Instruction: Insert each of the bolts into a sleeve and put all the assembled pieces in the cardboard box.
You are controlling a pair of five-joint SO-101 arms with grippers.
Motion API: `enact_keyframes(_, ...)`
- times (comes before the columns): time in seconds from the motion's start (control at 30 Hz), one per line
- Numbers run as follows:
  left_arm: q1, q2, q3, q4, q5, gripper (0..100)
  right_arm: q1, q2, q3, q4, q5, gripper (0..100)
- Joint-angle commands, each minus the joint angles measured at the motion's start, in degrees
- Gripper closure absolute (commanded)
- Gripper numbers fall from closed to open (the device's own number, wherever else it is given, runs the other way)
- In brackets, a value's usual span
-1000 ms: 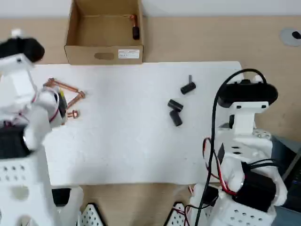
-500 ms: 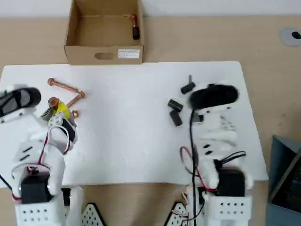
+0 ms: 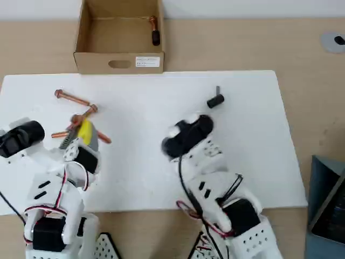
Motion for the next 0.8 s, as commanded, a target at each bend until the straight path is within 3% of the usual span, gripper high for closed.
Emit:
enact_keyframes(0.0, 6.6, -0.7, -4.3, -1.6, 4.2, 100, -4.8, -1.6, -0.5, -1.5, 0.1, 98.9)
enact_keyframes(0.17, 11.6, -0.7, -5.3, -4.0, 6.9, 100, -8.7, -3.8, -0.2, -1.5, 4.0, 98.9)
enact_keyframes(0.37, 11.9, -0.5, -5.3, -11.0, 7.2, 100, -10.2, -4.4, -0.1, -1.1, 5.7, 98.9)
enact_keyframes(0.57, 12.6, -0.5, -5.6, -11.5, 7.1, 100, -10.2, -4.5, -0.1, -1.1, 7.7, 98.9)
enact_keyframes(0.77, 17.8, -0.5, -5.5, -11.8, 1.1, 100, -10.2, -4.5, -0.1, -1.1, 10.7, 98.9)
